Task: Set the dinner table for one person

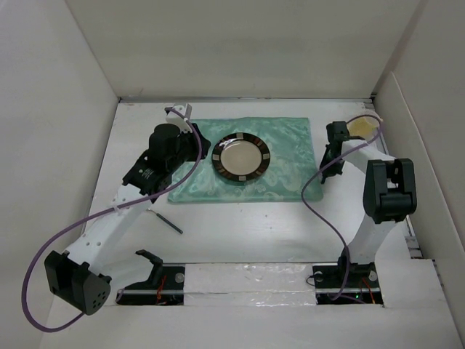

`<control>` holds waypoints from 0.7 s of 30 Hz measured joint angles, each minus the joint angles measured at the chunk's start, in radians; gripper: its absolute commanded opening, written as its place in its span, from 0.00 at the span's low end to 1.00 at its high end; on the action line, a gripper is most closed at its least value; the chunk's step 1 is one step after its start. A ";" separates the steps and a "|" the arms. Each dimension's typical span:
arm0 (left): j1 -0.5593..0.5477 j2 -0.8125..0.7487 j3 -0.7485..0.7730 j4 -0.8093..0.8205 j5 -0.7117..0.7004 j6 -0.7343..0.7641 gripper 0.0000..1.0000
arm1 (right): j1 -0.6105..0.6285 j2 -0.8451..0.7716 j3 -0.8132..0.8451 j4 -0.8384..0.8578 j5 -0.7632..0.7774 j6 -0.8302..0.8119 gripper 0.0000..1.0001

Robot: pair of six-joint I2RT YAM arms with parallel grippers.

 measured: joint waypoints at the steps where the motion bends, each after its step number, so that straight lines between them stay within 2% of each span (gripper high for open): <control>1: 0.000 -0.001 0.000 0.001 0.000 0.000 0.19 | 0.008 -0.012 -0.013 -0.003 0.008 0.000 0.00; 7: 0.000 0.000 -0.012 0.007 0.000 -0.005 0.19 | 0.097 -0.180 -0.083 -0.071 0.042 0.002 0.00; 13: 0.000 0.010 -0.013 0.009 0.000 -0.004 0.18 | 0.198 -0.369 -0.063 -0.085 -0.017 -0.011 0.00; 17: 0.000 0.037 -0.012 0.009 0.000 -0.004 0.18 | 0.266 -0.362 -0.040 -0.075 -0.079 -0.012 0.00; 21: 0.000 0.051 -0.013 0.010 0.000 -0.004 0.18 | 0.347 -0.254 -0.001 -0.070 -0.116 -0.019 0.00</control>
